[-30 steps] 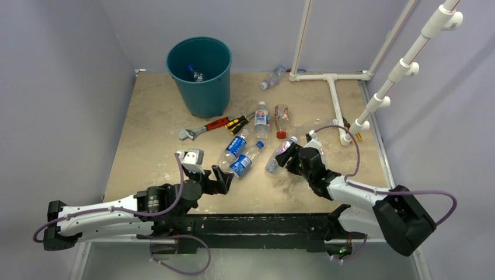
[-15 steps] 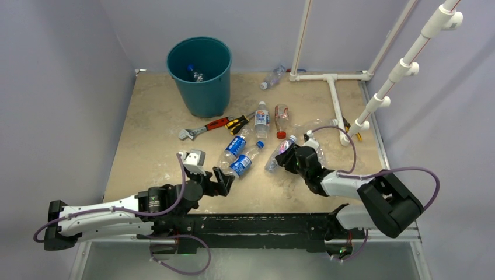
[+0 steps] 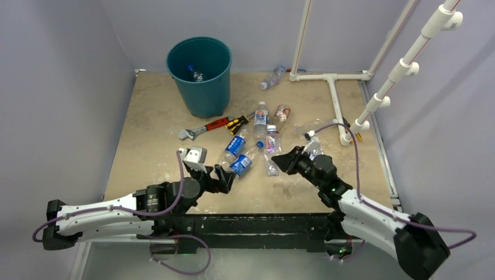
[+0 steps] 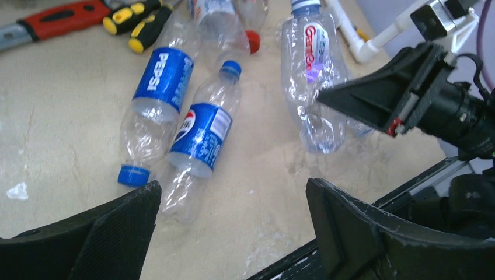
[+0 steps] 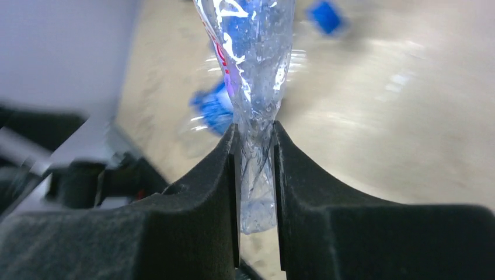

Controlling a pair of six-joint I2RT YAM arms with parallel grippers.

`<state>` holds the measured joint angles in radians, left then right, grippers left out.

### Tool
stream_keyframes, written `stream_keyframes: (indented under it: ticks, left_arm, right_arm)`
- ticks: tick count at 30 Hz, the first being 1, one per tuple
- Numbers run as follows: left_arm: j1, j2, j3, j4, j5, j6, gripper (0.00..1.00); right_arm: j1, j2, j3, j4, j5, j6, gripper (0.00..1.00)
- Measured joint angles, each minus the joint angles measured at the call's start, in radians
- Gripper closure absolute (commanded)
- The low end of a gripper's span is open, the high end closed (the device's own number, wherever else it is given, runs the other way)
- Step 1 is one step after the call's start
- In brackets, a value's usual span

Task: Put the plastic bottles in the bin
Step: Pick up the plastic bottle at the center of the board, then place the plastic bottle in the trash bin.

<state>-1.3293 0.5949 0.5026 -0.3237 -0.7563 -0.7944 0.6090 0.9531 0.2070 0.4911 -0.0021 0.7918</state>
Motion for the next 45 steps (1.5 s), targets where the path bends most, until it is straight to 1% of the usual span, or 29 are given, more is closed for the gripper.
stream_keyframes:
  ticks: [2, 4, 6, 10, 13, 15, 21, 24, 29, 33, 35, 39, 41, 43, 45]
  left_arm:
    - [0.0, 0.003, 0.029, 0.041, -0.006, 0.057, 0.03]
    - [0.0, 0.001, 0.049, 0.115, -0.004, 0.113, 0.01]
    - [0.0, -0.013, 0.051, 0.238, 0.029, 0.189, 0.01]
    - [0.0, -0.035, 0.05, 0.455, 0.14, 0.305, 0.01]
    - [0.001, -0.007, 0.076, 0.525, 0.204, 0.35, 0.01]
    - [0.008, 0.037, 0.103, 0.548, 0.266, 0.368, 0.03]
    - [0.089, 0.13, 0.14, 0.583, 0.471, 0.358, 0.19]
    - [0.114, 0.152, 0.151, 0.591, 0.524, 0.348, 0.28]
    - [0.116, 0.159, 0.173, 0.601, 0.57, 0.341, 0.42]
    - [0.116, 0.167, 0.18, 0.614, 0.597, 0.341, 0.44]
    - [0.117, 0.179, 0.181, 0.621, 0.606, 0.34, 0.48]
    - [0.117, 0.208, 0.181, 0.623, 0.624, 0.332, 0.59]
    - [0.118, 0.215, 0.181, 0.623, 0.624, 0.33, 0.67]
    - [0.118, 0.216, 0.181, 0.624, 0.625, 0.325, 0.76]
    - [0.118, 0.216, 0.181, 0.631, 0.631, 0.323, 0.89]
  right_arm:
    - [0.042, -0.116, -0.002, 0.003, -0.085, -0.058, 1.0]
    - [0.108, -0.206, 0.002, -0.002, -0.146, -0.101, 1.0]
    - [0.172, -0.282, 0.007, 0.0, -0.214, -0.135, 1.0]
    - [0.218, -0.37, 0.003, 0.031, -0.34, -0.169, 1.0]
    - [0.23, -0.415, -0.012, 0.069, -0.414, -0.19, 1.0]
    - [0.236, -0.427, -0.018, 0.087, -0.443, -0.202, 1.0]
    - [0.242, -0.439, -0.036, 0.133, -0.466, -0.222, 1.0]
    - [0.242, -0.439, -0.036, 0.147, -0.466, -0.229, 1.0]
    - [0.242, -0.439, -0.036, 0.167, -0.47, -0.236, 1.0]
    - [0.244, -0.435, -0.036, 0.174, -0.48, -0.236, 1.0]
    - [0.245, -0.434, -0.036, 0.177, -0.486, -0.236, 1.0]
    - [0.249, -0.438, -0.036, 0.176, -0.489, -0.237, 1.0]
    - [0.25, -0.444, -0.036, 0.175, -0.489, -0.238, 1.0]
    - [0.25, -0.452, -0.036, 0.17, -0.489, -0.24, 1.0]
    - [0.253, -0.465, -0.036, 0.162, -0.489, -0.243, 1.0]
